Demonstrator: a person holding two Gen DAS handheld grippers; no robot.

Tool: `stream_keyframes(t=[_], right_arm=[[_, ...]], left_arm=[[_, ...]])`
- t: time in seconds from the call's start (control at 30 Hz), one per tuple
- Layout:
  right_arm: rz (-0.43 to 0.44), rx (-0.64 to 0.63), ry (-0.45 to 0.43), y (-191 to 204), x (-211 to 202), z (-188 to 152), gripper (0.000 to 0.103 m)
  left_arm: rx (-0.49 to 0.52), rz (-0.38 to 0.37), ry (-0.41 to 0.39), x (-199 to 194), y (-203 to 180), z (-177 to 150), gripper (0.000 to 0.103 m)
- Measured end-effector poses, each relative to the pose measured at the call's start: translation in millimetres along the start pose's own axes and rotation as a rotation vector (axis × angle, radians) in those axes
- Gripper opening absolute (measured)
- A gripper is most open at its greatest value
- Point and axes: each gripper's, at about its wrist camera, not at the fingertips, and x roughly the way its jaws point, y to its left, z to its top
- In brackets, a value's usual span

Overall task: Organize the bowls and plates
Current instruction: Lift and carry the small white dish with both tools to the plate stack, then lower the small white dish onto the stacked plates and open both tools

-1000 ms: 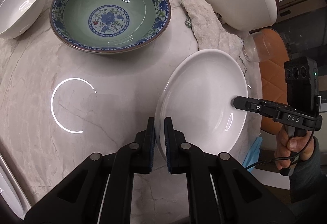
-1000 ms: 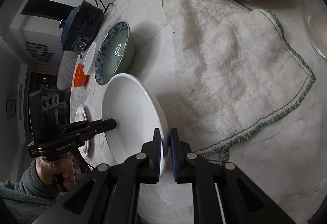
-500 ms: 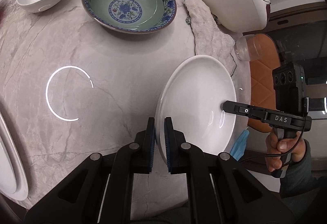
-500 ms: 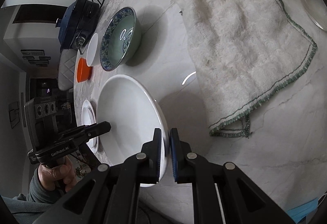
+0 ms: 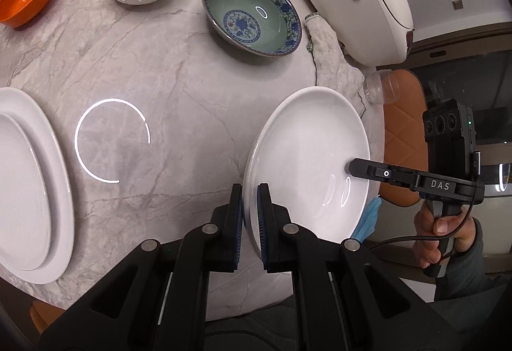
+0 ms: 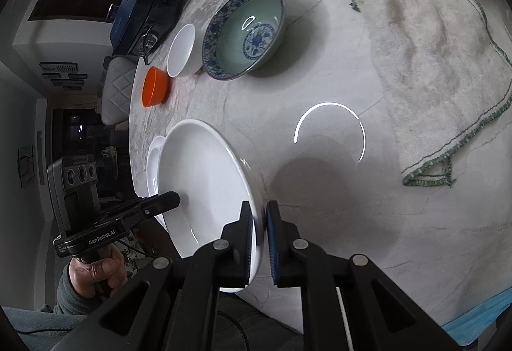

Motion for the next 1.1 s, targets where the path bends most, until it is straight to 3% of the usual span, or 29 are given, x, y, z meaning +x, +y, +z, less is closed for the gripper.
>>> stream_keyframes(t=[0.7, 1.1], right_arm=[[0.040, -0.154, 0.091, 149, 88, -5, 0.012], [0.021, -0.225, 0.136, 218, 182, 9, 0.012]], left_arm=[[-0.142, 0.025, -0.152, -148, 152, -43, 0.007], [-0.208, 0.094, -0.175, -171, 260, -57, 0.007]])
